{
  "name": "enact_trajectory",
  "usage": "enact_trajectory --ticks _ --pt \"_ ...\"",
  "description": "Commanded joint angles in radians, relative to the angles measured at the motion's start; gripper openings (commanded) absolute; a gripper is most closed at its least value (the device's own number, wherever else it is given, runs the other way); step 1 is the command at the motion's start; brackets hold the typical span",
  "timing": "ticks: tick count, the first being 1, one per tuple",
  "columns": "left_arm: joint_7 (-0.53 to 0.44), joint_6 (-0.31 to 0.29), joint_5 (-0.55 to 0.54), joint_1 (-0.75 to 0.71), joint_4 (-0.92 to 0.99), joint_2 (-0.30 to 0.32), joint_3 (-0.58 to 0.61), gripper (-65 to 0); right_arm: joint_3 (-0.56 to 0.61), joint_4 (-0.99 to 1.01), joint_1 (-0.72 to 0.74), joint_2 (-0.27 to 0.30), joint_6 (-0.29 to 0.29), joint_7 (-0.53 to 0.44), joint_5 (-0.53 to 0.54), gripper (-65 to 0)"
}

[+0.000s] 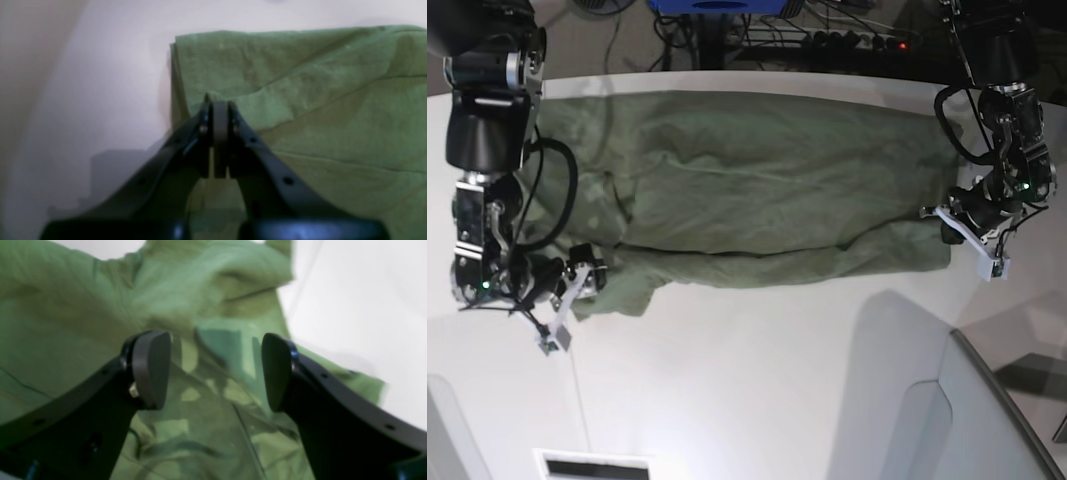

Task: Layout the t-shirt on the table in an organized manner, then fold the t-shirt properly
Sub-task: 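Regrasp the shirt edge with the right gripper and pull it outward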

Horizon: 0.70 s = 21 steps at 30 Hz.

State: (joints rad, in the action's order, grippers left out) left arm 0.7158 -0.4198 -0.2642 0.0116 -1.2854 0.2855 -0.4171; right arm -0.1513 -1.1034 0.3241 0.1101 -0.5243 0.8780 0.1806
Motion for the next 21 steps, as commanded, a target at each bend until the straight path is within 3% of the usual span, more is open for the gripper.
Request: enact_trajectory --ticks 1,7,9,13,18,21 --pt "-0.022 -0.001 -0.007 0.014 -0.018 0.014 -0.004 -65.0 -0.006 0.013 0.056 0.004 0.0 -0.041 0.012 -24.5" --pt "-0.022 -0.001 -0.007 0.012 -0.015 0.014 -0.004 -65.0 -0.008 0.168 0.117 0.026 0.017 -0.184 0.006 -24.6" --pt "-0.022 -0.001 -0.007 0.012 -0.015 0.016 -0.004 -65.0 -0.003 0.177 0.119 0.04 0.053 -0.185 0.006 -24.6" --pt "-0.022 -0.001 -0.007 0.012 -0.015 0.016 -0.006 -65.0 -0.006 0.179 0.111 0.066 0.062 -0.19 0.006 -25.5" --pt "-0.022 -0.001 -0.007 0.012 -0.015 0.016 -0.006 -65.0 -0.008 0.234 0.105 0.104 0.06 -0.194 0.007 -36.3" --pt "-0.022 -0.001 -0.007 0.012 -0.015 0.016 -0.006 -65.0 -0.008 0.25 0.105 0.107 0.06 -0.204 0.007 -34.8"
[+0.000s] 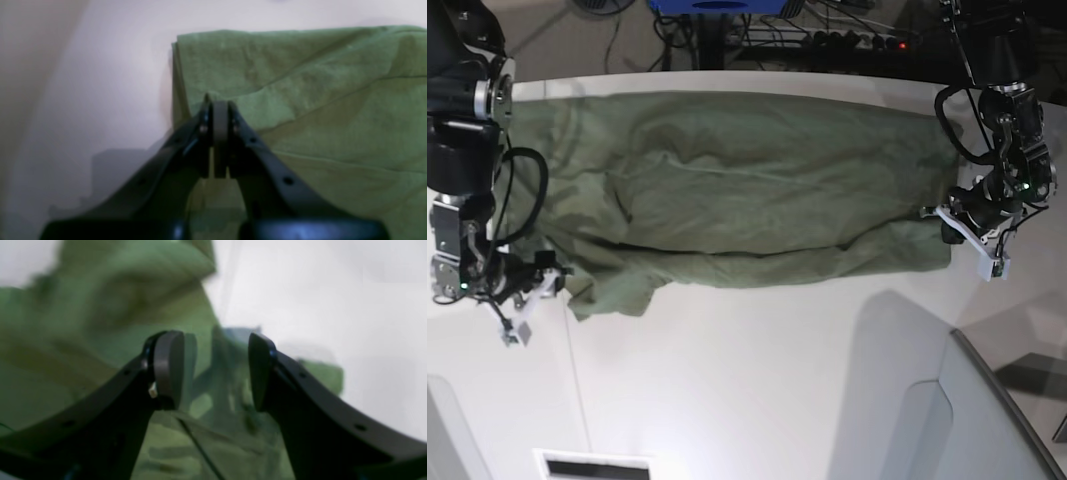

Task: Layout the t-shirt on the table in an organized manner, then fold the t-shirt properly
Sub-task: 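Regrasp the shirt edge with the right gripper and pull it outward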

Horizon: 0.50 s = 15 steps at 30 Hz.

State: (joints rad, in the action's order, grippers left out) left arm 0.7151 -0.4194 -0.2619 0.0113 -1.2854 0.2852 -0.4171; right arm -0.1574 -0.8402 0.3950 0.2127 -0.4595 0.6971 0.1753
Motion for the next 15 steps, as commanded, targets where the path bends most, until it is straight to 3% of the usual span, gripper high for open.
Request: enact_trajectory --ticks 1,15 --pt "-0.021 -0.002 -0.009 0.013 -0.015 0.016 -0.006 -65.0 -0.001 -0.014 0.031 0.004 -0.005 -0.037 0.013 -34.5" --pt "-0.021 -0.002 -0.009 0.013 -0.013 0.016 -0.006 -65.0 0.005 0.127 0.051 0.003 -0.005 -0.116 0.013 -36.3"
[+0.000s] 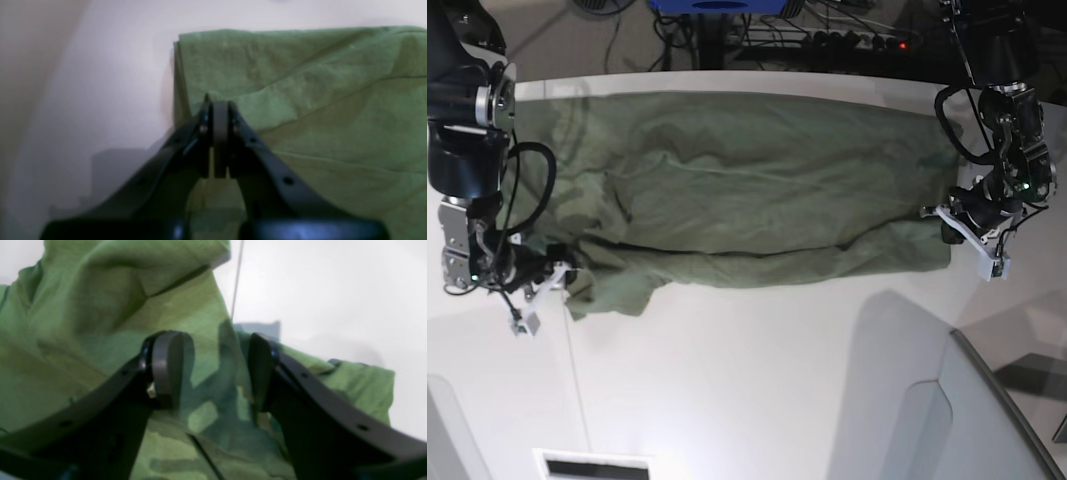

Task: Layout the t-shirt on the table in an organized manner, then fold the t-shirt properly
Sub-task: 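Regrasp the shirt edge with the right gripper and pull it outward, then lift and fold the held edge over the shirt with both grippers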

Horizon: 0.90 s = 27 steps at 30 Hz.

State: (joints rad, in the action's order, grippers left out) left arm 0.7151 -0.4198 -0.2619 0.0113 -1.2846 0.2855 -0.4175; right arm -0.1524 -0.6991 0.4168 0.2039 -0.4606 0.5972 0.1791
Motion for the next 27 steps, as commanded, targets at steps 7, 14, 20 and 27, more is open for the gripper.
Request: enact_trajectory --ticks 7,14,20,27 --pt "-0.021 -0.001 -0.01 0.013 -0.014 0.016 -0.005 -65.0 0.0 -0.014 0.032 0.013 0.0 -0.016 0.009 -60.3" --pt "-0.021 -0.001 -0.01 0.013 -0.014 0.016 -0.005 -65.0 0.001 -0.07 0.032 0.013 0.0 -0.01 0.009 -65.0" --pt "-0.021 -0.001 -0.014 0.013 -0.019 0.014 -0.005 -65.0 0.001 -0.169 0.032 0.024 0.0 0.053 0.009 -65.0" --pt "-0.019 -0.001 -0.015 0.043 -0.053 0.014 -0.007 -65.0 0.003 -0.262 0.041 0.027 -0.002 0.089 0.009 -65.0"
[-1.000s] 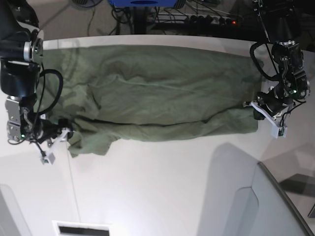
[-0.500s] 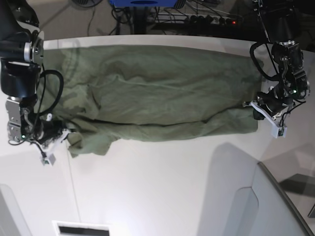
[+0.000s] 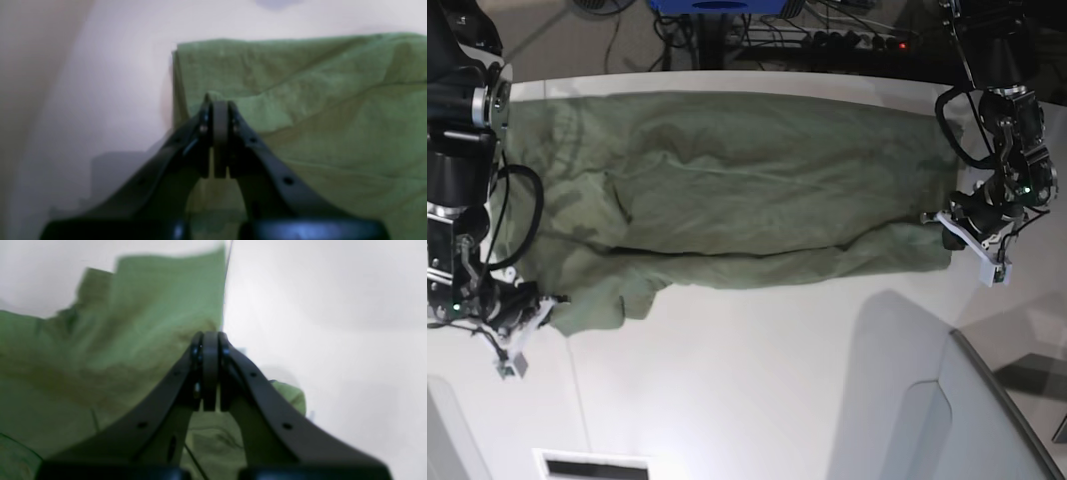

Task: Layout the t-shirt on the table in an organized manner, then fold the t-shirt properly
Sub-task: 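Lift and fold the held edge over the shirt with both grippers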

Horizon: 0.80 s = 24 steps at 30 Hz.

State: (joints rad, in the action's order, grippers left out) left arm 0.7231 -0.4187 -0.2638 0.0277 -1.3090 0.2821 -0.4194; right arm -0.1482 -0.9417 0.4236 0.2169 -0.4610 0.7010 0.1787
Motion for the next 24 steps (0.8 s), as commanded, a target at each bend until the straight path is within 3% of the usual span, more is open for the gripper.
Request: enact_trajectory --ticks 1,7,11,24 --pt "-0.024 -0.003 -0.013 0.034 -0.044 0.018 -0.005 -65.0 -0.001 -0.021 0.041 0.014 -0.003 -0.014 0.009 -65.0" --pt "-0.02 -0.003 -0.013 0.077 -0.094 0.018 -0.005 -65.0 -0.001 -0.021 0.083 0.014 -0.005 -0.017 0.008 -65.0" --pt "0.043 -0.003 -0.013 0.102 -0.099 0.018 -0.005 -65.0 -0.001 -0.02 0.091 0.016 -0.005 -0.019 0.008 -65.0" --pt "0.051 -0.003 -0.01 0.127 -0.1 0.022 -0.005 -65.0 0.0 -0.02 0.116 0.031 -0.005 -0.016 0.008 -65.0"
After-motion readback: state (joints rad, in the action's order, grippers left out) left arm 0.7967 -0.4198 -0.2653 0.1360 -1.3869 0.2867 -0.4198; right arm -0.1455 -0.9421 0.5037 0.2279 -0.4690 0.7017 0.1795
